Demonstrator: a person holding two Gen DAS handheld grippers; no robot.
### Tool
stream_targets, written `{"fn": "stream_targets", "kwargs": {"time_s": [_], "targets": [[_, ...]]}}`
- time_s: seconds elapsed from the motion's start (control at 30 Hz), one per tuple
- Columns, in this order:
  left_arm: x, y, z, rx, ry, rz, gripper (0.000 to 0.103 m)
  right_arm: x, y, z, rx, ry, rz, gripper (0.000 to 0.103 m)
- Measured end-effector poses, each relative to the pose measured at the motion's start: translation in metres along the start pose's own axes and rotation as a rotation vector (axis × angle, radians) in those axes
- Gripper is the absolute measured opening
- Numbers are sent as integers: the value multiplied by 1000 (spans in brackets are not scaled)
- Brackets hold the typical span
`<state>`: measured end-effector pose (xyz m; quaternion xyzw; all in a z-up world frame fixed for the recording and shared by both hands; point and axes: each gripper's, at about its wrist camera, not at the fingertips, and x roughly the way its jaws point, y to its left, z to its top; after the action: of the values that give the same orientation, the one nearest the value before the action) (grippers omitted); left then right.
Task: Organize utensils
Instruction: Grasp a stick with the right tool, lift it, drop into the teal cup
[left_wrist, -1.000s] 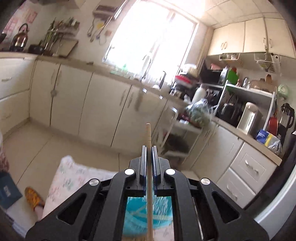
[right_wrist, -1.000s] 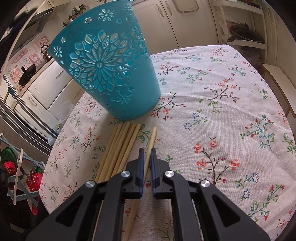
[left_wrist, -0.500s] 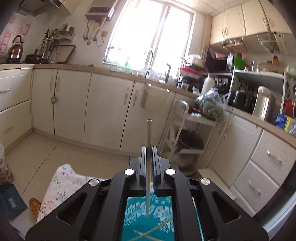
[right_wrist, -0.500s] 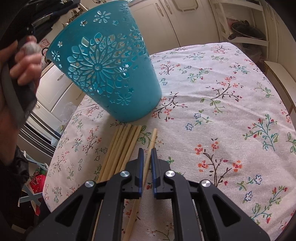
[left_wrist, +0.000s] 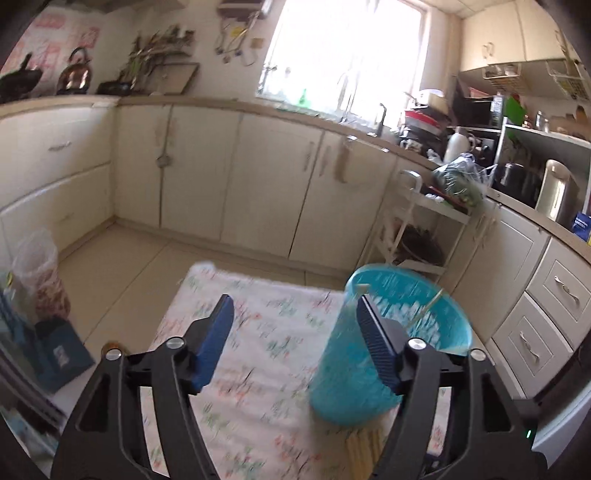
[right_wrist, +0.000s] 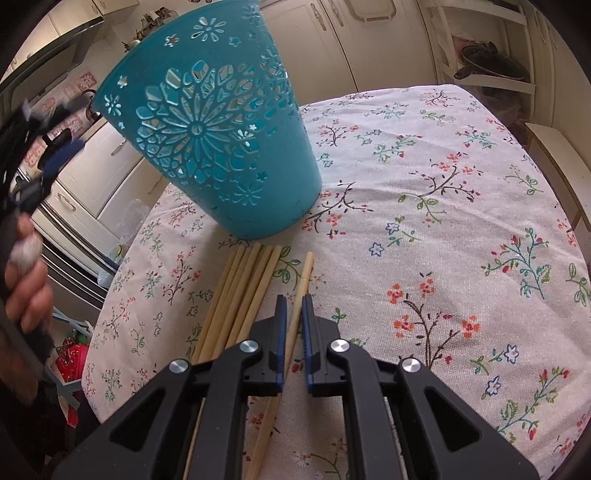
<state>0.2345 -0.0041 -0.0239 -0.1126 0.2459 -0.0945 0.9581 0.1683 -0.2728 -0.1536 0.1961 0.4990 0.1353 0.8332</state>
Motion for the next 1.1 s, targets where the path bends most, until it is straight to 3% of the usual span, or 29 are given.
{"fn": "stream_targets", "kwargs": {"time_s": [0.13, 0.27, 0.33, 0.4, 0.5, 0.67, 0.77, 0.93, 1.1], "targets": [[13, 40, -48, -111, 160, 22, 76, 1, 17, -1, -88, 11, -90, 12], [32, 57, -79, -174, 262, 27, 76, 8, 47, -3, -269, 35, -247, 10], [38, 61, -89, -186, 285, 36, 78, 8, 48, -4, -282, 39, -254, 7], [44, 65, -95, -210, 316, 38, 78, 0, 39, -3, -214, 29, -195, 6], [43, 66, -93, -208, 296, 36, 81, -26, 20, -1, -87, -24, -56, 6], [48, 63, -94, -207, 310, 25, 81, -93, 10, 23, 69, -197, 231, 6], [47, 61, -93, -203, 311, 24, 81, -123, 29, 56, 70, -325, 312, 6], [47, 59, -94, -205, 309, 27, 81, -145, 51, 126, 62, -555, 327, 6], [47, 59, -95, -210, 306, 22, 81, -116, 62, 182, 93, -685, 202, 6]]}}
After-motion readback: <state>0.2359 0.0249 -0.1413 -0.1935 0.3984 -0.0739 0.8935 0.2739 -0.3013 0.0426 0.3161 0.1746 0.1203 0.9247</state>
